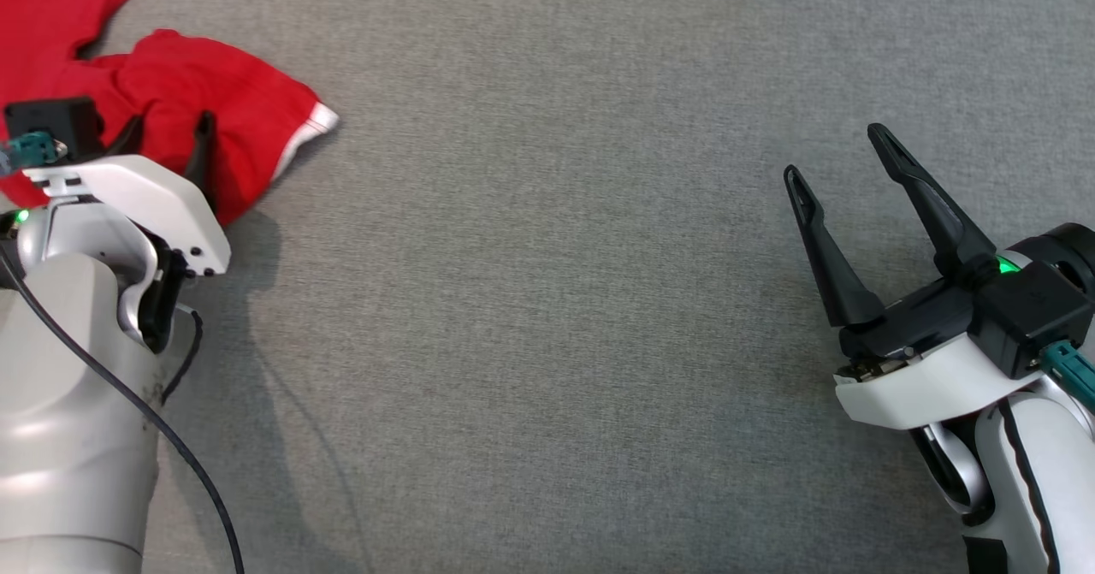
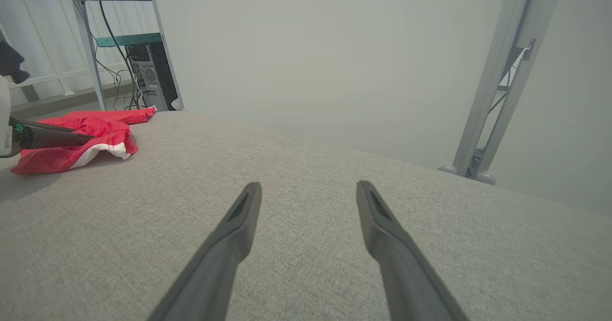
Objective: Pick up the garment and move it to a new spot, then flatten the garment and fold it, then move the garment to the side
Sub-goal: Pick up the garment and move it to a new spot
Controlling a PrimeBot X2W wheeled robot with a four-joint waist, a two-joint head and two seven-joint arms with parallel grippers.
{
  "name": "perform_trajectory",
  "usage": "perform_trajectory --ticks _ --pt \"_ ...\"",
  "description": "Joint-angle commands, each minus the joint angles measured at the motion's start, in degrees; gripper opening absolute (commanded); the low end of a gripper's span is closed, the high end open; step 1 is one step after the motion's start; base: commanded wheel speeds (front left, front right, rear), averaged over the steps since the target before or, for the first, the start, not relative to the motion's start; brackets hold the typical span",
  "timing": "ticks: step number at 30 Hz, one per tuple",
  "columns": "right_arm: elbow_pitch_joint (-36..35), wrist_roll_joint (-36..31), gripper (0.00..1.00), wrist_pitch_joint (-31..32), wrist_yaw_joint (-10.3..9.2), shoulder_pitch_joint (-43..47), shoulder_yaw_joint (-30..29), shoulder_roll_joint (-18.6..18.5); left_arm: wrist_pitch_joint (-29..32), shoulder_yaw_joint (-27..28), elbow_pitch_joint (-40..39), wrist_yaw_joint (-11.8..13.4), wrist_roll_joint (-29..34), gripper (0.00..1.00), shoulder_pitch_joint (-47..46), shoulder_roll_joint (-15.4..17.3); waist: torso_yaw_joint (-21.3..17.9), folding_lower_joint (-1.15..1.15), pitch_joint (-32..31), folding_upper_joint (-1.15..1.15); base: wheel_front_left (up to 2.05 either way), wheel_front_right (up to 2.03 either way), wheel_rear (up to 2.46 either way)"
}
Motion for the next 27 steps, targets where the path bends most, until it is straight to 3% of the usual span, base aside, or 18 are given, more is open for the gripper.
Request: perform_trajectory --ticks 1,4,5,6,10,17,27 --pt "-0.36 -0.27 1.00 -0.24 -0.03 0.33 -0.21 -0.32 0.24 -0.01 0.92 0.33 0.48 1.00 -1.38 0.54 -0.78 0.00 0.74 0.00 0.00 0.00 0.00" --pt "-0.52 -0.28 1.00 -0.48 -0.03 0.38 -0.57 -0.34 2.05 0.23 4.37 0.09 -0.45 1.00 -2.95 0.82 -1.21 0.00 1.20 0.00 0.00 0.00 0.00" --pt "-0.52 -0.29 1.00 -0.49 -0.03 0.35 -0.63 -0.36 2.86 0.07 5.52 -0.15 -0.63 0.59 -3.37 0.92 -1.28 0.00 1.32 0.00 0.00 0.00 0.00" --pt "-0.52 -0.33 1.00 -0.49 -0.03 0.30 -0.69 -0.33 3.38 -0.25 6.41 -0.58 -0.63 0.02 -3.72 1.07 -1.35 0.00 1.42 0.00 0.00 0.00 0.00" --pt "-0.07 -0.38 1.00 -0.85 -0.03 0.09 -1.03 -0.07 1.89 -0.44 8.17 -1.33 -1.40 0.00 -5.03 1.22 -1.30 0.00 1.31 0.00 0.00 0.00 0.00" --pt "2.09 0.22 1.00 -2.10 -0.03 -0.29 -0.63 1.25 -7.27 0.86 5.69 -2.22 -4.07 0.00 -6.05 -0.33 -1.21 0.00 -1.49 0.00 0.00 0.00 0.00" --pt "7.17 1.63 1.00 -5.29 -0.03 -0.24 -0.80 4.69 -10.56 -0.36 -6.59 -3.56 -10.26 0.00 -2.23 -2.45 -4.54 0.00 -8.49 0.00 0.00 0.00 0.00"
